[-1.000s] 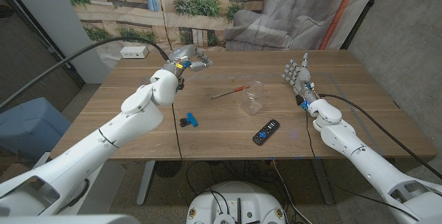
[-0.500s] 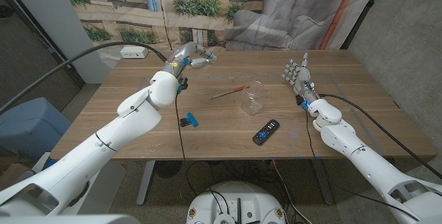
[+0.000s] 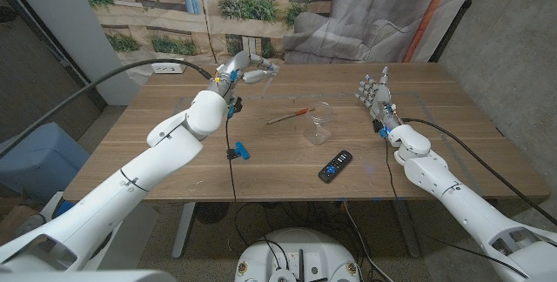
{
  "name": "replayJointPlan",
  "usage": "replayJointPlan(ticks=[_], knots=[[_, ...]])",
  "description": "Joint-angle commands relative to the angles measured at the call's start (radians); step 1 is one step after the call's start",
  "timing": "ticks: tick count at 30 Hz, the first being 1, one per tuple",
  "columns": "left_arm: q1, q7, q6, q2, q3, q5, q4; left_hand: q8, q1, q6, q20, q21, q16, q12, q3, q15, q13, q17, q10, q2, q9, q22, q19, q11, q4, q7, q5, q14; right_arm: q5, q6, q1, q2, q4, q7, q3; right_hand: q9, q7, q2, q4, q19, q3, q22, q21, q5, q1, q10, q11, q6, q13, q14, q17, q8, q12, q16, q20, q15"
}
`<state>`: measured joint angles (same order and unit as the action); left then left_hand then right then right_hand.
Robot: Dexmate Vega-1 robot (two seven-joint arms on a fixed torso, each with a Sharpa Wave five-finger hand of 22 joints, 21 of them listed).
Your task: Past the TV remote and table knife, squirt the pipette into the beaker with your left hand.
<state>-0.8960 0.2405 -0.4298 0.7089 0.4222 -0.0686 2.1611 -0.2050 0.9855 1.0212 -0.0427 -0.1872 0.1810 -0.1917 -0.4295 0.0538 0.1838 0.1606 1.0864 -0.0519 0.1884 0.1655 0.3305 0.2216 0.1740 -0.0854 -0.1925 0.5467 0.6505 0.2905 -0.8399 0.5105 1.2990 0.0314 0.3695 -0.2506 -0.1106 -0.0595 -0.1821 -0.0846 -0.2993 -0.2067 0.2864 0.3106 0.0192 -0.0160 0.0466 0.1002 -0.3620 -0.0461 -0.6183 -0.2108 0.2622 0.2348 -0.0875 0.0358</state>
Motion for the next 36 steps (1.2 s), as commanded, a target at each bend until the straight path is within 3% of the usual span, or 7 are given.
replayJointPlan(ticks=[1, 6, 31, 36], knots=[[0.001, 0.024, 0.022, -0.037, 0.002, 0.129, 0.004, 0.006, -0.003, -0.002, 0.002, -0.004, -0.003, 0.004, 0.006, 0.103, 0.002, 0.003, -0.003, 0.0, 0.004, 0.002, 0.009, 0.0, 0.0, 0.005, 0.002, 0.007, 0.0, 0.0, 0.0, 0.0, 0.0, -0.001, 0.0, -0.004, -0.009, -0.058, 0.0, -0.004, -0.007, -0.005, 0.004, 0.006, 0.0, -0.001, 0.003, -0.003, -0.003, -0.011, -0.005, -0.007, 0.005, 0.002, 0.0, 0.079], [0.018, 0.023, 0.027, -0.031, 0.023, 0.142, -0.002, 0.008, -0.003, -0.005, 0.002, -0.003, -0.003, 0.006, 0.008, 0.102, 0.001, 0.002, -0.007, 0.001, 0.004, 0.002, 0.009, 0.0, 0.0, 0.008, 0.003, 0.007, 0.0, 0.0, 0.0, 0.0, 0.0, -0.001, 0.0, -0.004, -0.008, -0.058, 0.0, -0.003, -0.007, -0.005, 0.004, 0.006, 0.0, -0.002, 0.007, -0.003, -0.003, -0.011, -0.005, -0.007, 0.004, 0.002, 0.0, 0.082], [0.07, 0.037, 0.116, -0.101, 0.088, 0.239, -0.044, 0.012, -0.008, -0.022, 0.006, -0.003, -0.005, 0.007, 0.018, 0.099, 0.002, 0.002, -0.022, 0.011, 0.004, 0.002, 0.01, -0.001, -0.002, 0.01, 0.003, 0.004, 0.0, 0.0, 0.0, 0.0, 0.0, 0.0, 0.0, -0.004, -0.009, -0.058, 0.0, -0.003, -0.007, -0.005, 0.004, 0.006, 0.0, -0.009, 0.003, -0.003, -0.003, -0.012, -0.005, -0.007, 0.001, 0.002, -0.001, 0.078], [0.073, 0.036, 0.119, -0.108, 0.101, 0.249, -0.047, 0.008, -0.005, -0.014, -0.021, -0.012, -0.005, 0.001, 0.02, 0.099, 0.002, 0.002, -0.01, 0.01, 0.004, 0.003, 0.041, -0.001, -0.002, 0.016, 0.003, 0.003, 0.0, 0.0, 0.0, 0.0, 0.0, 0.0, 0.0, -0.004, -0.009, -0.058, 0.0, -0.003, -0.007, -0.005, 0.004, 0.006, 0.0, -0.001, 0.005, -0.002, -0.003, -0.012, -0.005, -0.007, 0.004, 0.002, 0.0, 0.078]])
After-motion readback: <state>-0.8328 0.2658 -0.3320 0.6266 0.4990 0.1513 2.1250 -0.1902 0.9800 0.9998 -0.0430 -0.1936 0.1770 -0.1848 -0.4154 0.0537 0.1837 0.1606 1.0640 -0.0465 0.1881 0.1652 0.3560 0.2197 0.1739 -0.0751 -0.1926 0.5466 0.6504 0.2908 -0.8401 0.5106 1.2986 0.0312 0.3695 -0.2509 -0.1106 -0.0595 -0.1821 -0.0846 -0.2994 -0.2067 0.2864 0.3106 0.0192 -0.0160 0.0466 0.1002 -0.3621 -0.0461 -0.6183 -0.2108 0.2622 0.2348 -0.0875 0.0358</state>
